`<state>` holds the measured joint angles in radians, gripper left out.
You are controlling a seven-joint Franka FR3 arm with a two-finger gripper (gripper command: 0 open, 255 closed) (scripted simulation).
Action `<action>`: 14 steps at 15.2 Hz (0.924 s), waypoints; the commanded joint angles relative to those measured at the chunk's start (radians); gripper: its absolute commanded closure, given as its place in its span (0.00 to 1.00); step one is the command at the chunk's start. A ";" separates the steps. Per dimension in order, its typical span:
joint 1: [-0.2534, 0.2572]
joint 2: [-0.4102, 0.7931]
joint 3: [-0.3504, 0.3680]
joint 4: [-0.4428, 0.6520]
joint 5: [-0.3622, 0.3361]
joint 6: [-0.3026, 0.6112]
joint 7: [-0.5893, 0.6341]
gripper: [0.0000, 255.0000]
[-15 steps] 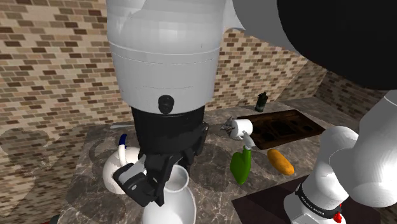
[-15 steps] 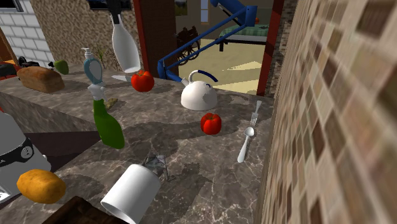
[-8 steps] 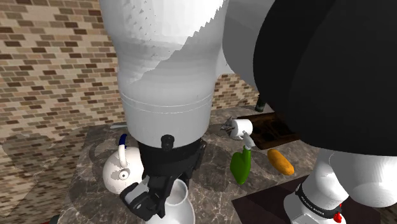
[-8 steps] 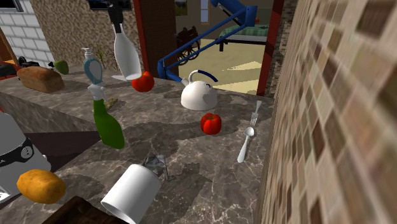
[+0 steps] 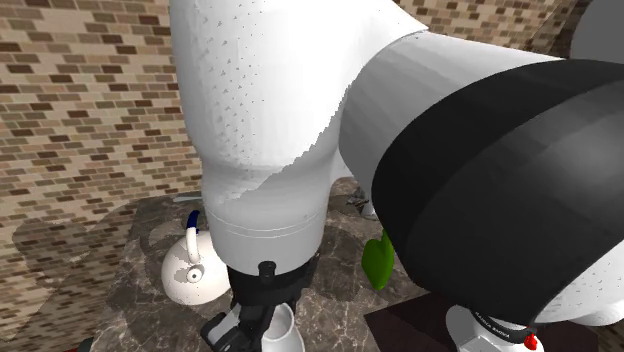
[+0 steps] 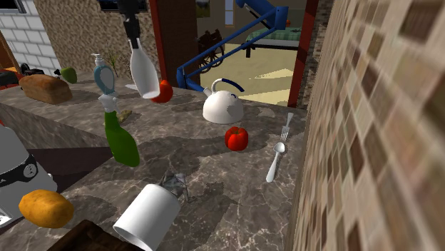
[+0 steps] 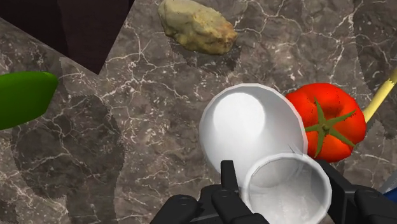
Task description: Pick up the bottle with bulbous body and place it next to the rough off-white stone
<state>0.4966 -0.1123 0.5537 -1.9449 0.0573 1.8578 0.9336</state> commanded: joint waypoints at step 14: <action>0.005 0.048 0.013 -0.157 -0.023 0.200 0.020 1.00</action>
<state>0.5009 -0.0687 0.5660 -2.0938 0.0367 2.0442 0.9514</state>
